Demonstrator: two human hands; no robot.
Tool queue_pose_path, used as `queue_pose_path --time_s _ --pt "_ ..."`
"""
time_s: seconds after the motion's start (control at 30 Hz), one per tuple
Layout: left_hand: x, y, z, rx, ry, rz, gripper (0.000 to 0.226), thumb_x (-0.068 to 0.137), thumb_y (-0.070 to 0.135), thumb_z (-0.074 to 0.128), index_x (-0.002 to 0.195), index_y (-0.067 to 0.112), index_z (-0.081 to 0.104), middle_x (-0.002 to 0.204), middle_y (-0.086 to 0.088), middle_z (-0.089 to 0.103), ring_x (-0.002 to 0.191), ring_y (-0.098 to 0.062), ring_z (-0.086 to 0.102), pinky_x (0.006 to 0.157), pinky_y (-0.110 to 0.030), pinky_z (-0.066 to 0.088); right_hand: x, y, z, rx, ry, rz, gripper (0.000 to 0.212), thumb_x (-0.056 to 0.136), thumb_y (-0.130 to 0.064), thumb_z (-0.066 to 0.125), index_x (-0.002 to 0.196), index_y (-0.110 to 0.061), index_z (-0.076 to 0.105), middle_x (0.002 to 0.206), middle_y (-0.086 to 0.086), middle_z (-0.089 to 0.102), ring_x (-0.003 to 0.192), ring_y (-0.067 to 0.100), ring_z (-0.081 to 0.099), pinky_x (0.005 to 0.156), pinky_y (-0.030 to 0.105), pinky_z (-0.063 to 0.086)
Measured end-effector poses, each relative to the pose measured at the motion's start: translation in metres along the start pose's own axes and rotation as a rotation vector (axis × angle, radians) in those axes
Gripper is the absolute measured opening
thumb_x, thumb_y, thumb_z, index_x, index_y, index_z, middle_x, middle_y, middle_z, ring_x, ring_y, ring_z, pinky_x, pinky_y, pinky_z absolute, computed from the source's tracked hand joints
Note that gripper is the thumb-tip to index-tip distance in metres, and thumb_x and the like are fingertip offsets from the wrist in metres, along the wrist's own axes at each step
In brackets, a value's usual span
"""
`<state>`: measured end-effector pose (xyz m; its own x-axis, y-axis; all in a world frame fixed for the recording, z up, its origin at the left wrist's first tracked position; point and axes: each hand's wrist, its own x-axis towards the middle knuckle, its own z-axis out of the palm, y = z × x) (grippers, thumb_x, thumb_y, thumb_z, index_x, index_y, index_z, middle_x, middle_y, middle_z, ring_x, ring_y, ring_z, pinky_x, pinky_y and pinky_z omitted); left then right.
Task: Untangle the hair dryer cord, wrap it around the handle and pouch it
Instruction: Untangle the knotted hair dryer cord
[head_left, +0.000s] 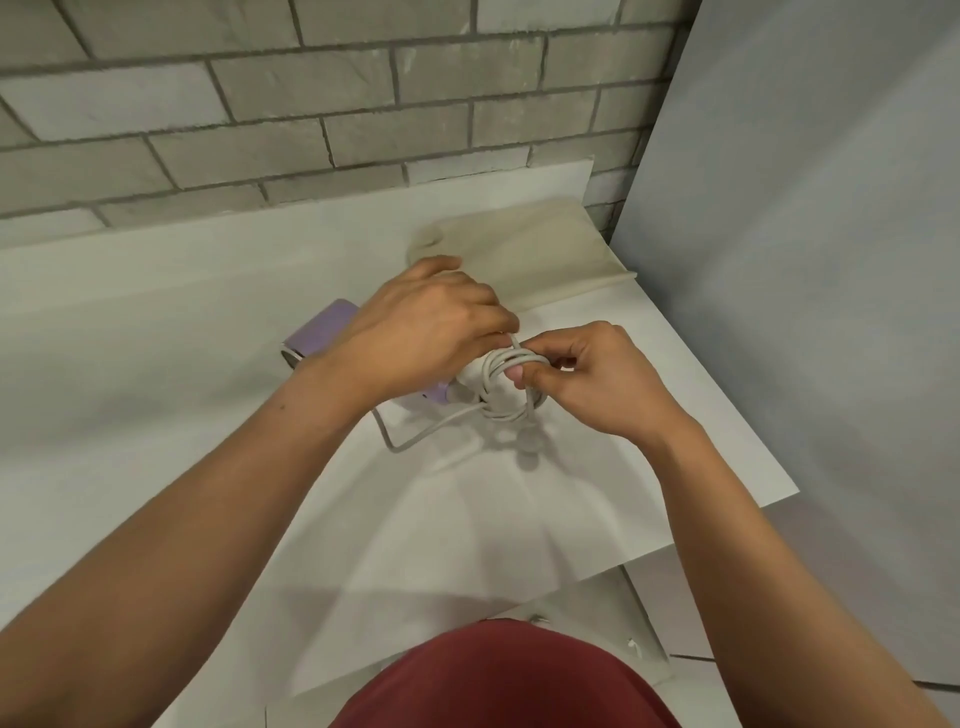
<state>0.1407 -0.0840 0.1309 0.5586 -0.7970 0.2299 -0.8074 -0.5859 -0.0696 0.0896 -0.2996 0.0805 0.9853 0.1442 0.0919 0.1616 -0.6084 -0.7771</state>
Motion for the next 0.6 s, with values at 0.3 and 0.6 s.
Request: queue_pose_path --time_s 0.3,0.6 --pt "-0.002 -0.004 0.008 -0.117 0.338 -0.373 0.031 0.107 0.040 0.050 0.113 0.020 0.073 0.099 0.000 0.077 0.086 -0.034 0.070 0.068 -0.035 0.049 -0.004 0.000 0.003 0.201 -0.028 0.075 0.008 0.087 -0.048 0.074 0.091 -0.048 0.081 0.087 -0.006 0.080 0.085 0.021 0.070 0.076 0.030 0.052" --pt "-0.019 -0.022 0.017 -0.345 0.386 -0.543 0.027 0.108 0.032 0.053 0.119 0.017 0.073 0.092 -0.003 0.064 0.081 -0.025 0.059 0.078 -0.045 0.052 -0.009 -0.001 -0.004 0.148 -0.115 0.059 0.023 0.097 -0.033 0.071 0.109 -0.052 0.077 0.108 -0.029 0.076 0.102 -0.007 0.069 0.094 0.024 0.051"
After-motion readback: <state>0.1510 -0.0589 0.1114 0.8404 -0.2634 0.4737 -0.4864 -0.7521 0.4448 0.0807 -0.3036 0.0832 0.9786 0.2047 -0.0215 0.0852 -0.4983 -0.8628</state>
